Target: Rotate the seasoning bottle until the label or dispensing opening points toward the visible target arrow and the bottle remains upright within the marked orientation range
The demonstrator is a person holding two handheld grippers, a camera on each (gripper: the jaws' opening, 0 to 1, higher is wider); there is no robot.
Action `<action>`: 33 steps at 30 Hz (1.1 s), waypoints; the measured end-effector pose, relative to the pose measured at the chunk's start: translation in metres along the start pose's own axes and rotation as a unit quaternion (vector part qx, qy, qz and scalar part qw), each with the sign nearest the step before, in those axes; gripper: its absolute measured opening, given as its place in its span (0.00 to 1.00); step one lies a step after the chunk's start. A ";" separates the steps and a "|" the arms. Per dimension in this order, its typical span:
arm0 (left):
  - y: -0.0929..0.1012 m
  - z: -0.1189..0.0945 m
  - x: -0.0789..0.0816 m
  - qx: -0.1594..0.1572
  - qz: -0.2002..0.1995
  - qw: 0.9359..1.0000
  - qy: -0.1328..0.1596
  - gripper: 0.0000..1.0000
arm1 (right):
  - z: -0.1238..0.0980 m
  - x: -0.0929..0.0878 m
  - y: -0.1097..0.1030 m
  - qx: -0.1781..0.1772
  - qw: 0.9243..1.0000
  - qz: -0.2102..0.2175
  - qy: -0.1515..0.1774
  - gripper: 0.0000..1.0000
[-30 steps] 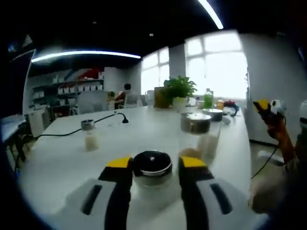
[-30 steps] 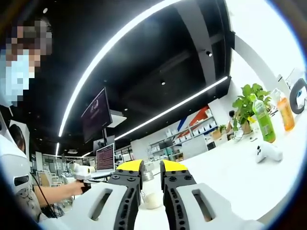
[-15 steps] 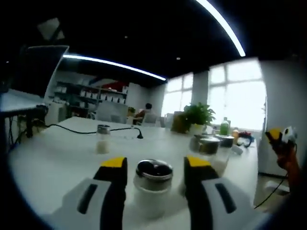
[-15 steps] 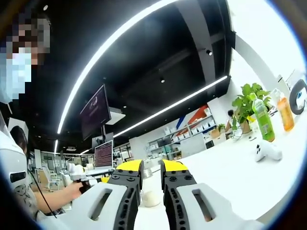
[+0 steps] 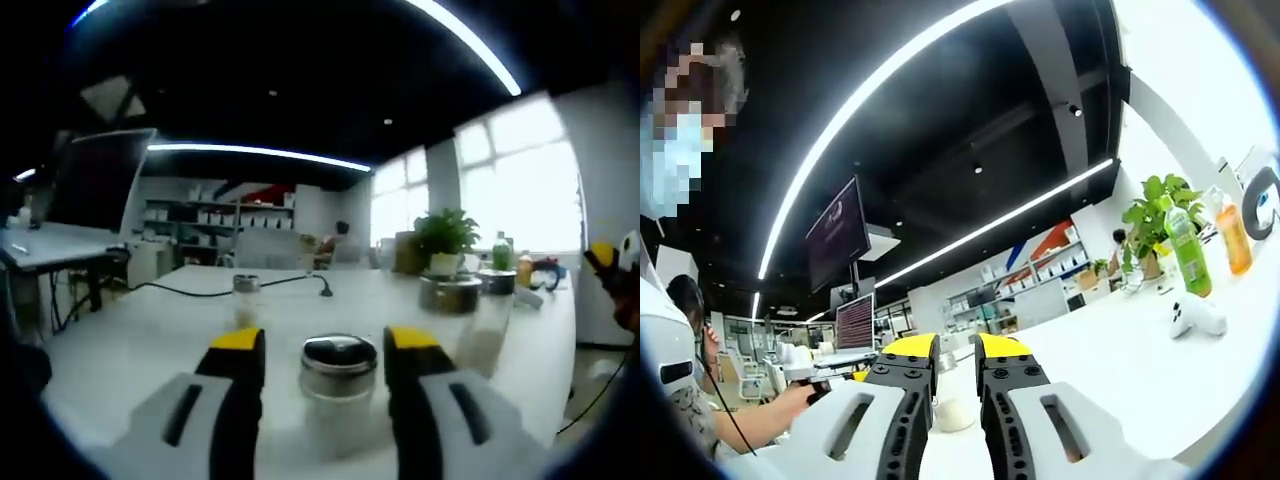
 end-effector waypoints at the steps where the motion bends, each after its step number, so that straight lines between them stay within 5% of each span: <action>1: 0.000 0.000 -0.001 0.002 0.015 1.000 -0.006 0.50 | 0.000 0.000 0.001 -0.001 1.000 -0.002 0.001 0.13; 21: 0.000 0.002 -0.004 0.006 -0.032 0.999 0.002 0.47 | 0.001 -0.008 0.006 -0.007 1.000 0.009 -0.011 0.13; 25: 0.001 0.002 -0.005 0.010 -0.015 1.000 -0.001 0.47 | 0.000 -0.009 0.007 -0.008 1.000 0.010 -0.013 0.13; 33: 0.001 0.000 -0.010 0.008 -0.020 1.000 -0.006 0.34 | -0.003 -0.005 0.015 -0.018 1.000 0.008 -0.007 0.12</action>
Point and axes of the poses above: the point that each gripper's makers call its tool centre point, and the gripper's own axes: z roughly forward along the fingers, y roughly to its right, x roughly out of its top, the point moved 2 cm from there along -z, roughly backward along the fingers, and after that the axes turned 6 degrees about y, right-handed, at the moved point
